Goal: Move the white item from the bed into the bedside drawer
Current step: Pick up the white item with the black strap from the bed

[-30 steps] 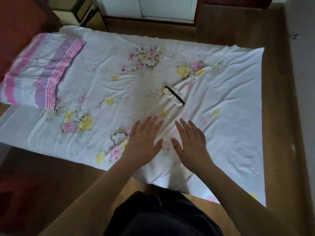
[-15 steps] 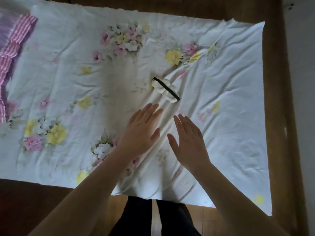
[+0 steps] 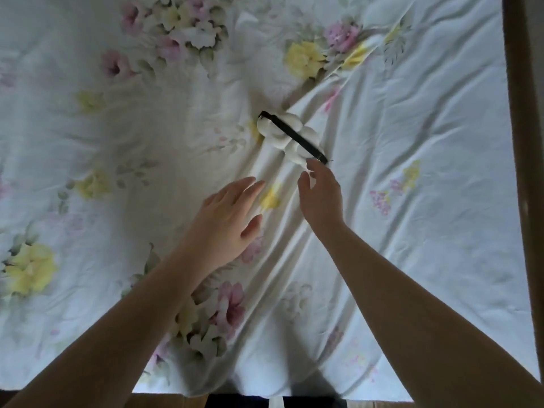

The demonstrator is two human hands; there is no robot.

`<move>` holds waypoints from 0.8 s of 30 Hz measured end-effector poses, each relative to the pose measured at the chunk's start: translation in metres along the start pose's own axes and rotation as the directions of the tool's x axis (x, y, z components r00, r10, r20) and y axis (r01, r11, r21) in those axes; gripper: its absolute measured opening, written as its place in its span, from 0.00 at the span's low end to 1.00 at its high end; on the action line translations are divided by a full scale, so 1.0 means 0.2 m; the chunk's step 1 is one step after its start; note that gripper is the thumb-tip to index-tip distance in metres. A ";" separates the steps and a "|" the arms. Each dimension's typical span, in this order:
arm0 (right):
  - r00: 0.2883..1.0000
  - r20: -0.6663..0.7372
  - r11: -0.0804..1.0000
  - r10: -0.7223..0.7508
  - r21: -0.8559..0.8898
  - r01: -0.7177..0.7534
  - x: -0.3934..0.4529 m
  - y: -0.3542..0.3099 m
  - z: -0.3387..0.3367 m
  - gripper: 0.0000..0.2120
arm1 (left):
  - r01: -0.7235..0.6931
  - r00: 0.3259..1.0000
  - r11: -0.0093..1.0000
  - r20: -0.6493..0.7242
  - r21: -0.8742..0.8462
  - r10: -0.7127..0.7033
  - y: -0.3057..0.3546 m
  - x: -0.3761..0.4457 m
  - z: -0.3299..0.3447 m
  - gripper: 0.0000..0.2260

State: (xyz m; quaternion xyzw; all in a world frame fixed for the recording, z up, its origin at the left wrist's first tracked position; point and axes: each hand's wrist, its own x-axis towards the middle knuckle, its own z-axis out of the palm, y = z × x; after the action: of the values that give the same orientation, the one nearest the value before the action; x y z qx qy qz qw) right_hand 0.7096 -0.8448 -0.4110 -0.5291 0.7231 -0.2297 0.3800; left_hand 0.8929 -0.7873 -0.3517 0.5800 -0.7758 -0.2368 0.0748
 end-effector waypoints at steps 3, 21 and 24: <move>0.976 0.100 0.974 0.191 0.104 -0.201 0.16 0.08 0.08 0.20 | 0.061 0.998 0.994 0.029 -0.086 -0.059 -0.05 0.01 0.10 0.25; 0.937 0.165 0.755 0.308 0.556 -0.347 0.37 0.18 0.10 0.09 | 0.225 0.974 0.940 0.044 -0.255 -0.221 -0.25 -0.08 0.15 0.21; 0.986 0.014 0.863 0.164 0.483 -0.151 0.28 0.12 0.04 0.12 | 0.216 0.976 0.940 0.040 -0.264 -0.214 -0.22 -0.08 0.14 0.20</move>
State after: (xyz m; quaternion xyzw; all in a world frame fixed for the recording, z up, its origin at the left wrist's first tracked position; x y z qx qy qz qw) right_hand 0.6934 -0.8887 -0.4519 -0.3536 0.6890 -0.3781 0.5072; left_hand 0.9248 -0.7740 -0.3935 0.6446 -0.6693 -0.3489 0.1218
